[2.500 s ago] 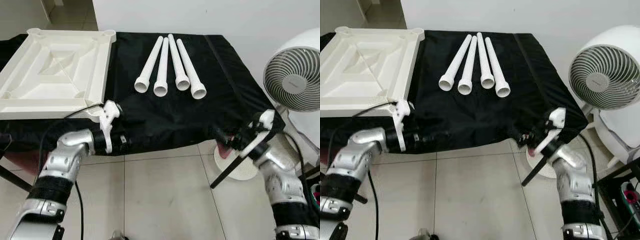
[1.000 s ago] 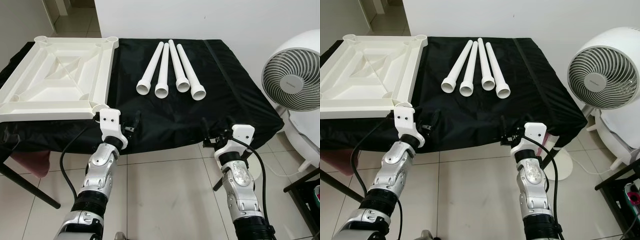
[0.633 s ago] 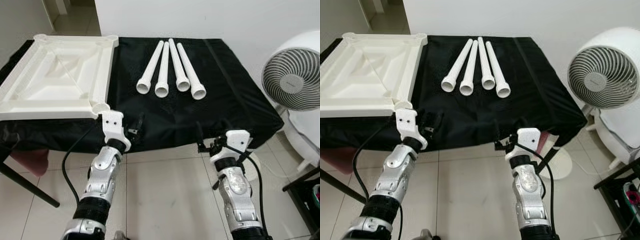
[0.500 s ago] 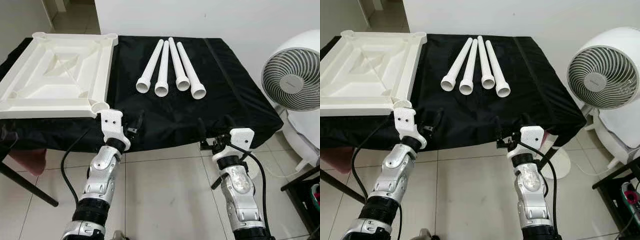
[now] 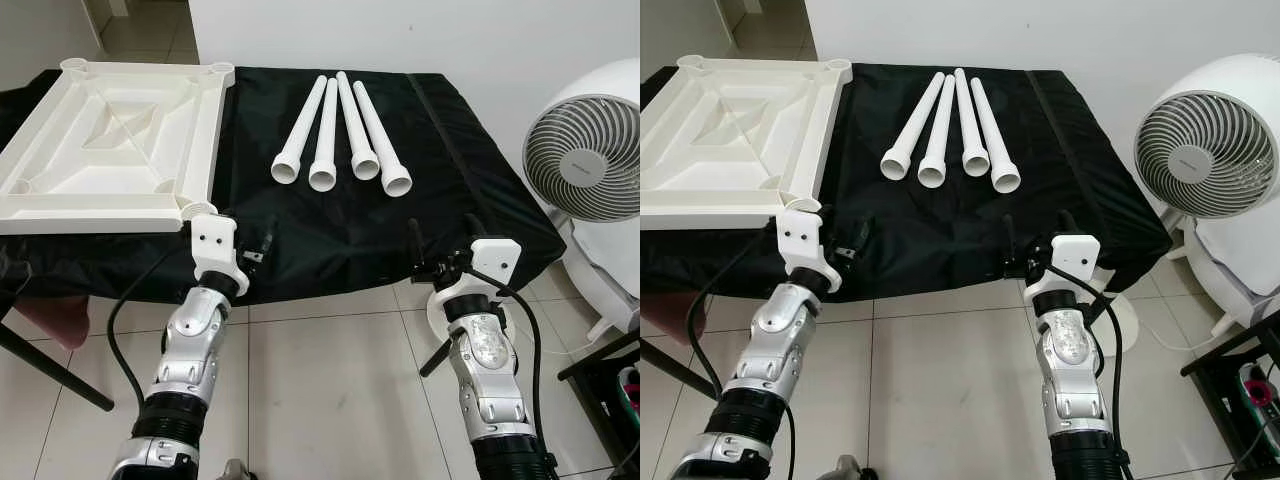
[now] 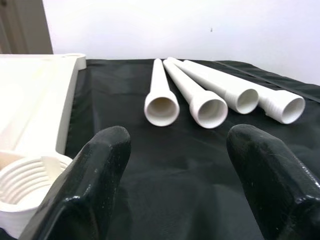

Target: Building children table

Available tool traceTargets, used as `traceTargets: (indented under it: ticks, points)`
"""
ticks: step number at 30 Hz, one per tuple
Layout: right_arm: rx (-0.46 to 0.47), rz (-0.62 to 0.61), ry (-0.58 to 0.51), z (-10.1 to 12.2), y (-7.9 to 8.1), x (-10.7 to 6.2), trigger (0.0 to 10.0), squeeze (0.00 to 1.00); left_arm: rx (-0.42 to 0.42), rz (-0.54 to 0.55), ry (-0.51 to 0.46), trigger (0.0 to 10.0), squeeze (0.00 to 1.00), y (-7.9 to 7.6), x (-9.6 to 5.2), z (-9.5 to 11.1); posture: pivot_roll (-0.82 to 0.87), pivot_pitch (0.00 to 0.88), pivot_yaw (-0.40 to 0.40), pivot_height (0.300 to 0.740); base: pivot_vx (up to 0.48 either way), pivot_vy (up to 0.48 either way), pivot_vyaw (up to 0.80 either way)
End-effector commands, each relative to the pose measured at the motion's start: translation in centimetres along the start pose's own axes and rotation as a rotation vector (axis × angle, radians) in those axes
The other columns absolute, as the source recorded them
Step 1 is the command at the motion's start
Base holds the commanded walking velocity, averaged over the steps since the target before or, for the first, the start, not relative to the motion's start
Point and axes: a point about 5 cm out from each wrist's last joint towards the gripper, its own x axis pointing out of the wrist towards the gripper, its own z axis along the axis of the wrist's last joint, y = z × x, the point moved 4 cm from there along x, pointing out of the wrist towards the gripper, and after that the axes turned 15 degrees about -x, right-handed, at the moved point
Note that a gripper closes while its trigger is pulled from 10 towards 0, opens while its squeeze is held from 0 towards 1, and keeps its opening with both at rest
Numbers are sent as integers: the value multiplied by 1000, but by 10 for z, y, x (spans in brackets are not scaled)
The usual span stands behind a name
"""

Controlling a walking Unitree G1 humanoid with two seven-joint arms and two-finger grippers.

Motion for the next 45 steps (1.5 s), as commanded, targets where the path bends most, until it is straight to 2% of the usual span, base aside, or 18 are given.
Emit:
traceTargets:
  ticks: [1,11,27,29,34,37,45]
  points:
    - [-6,4,14,-3,-1,0,10000,0,3,37,1,10000,0,4,1,0,40,76,-22,740,0,0,0]
    - [-4,8,23,-6,3,2,10000,0,-3,22,-13,10000,0,2,4,3,43,85,-21,740,302,0,0]
    - [-25,13,25,-8,-1,5,10000,0,0,23,-26,10000,0,0,9,7,42,86,-30,740,468,0,0]
    - [-24,16,22,-7,-1,5,10000,0,-39,11,-48,10000,0,-3,8,9,40,87,-31,740,0,0,0]
    - [-27,18,22,-7,-2,6,10000,0,-36,14,-48,10000,0,-5,8,8,39,89,-33,740,0,0,0]
    - [-28,19,24,-8,-3,7,10000,0,-61,9,-43,10000,0,-6,9,8,39,91,-35,740,0,0,0]
    - [-31,38,23,-7,-3,10,10000,0,-23,-47,-33,10000,0,-12,12,13,34,103,-35,740,0,0,0]
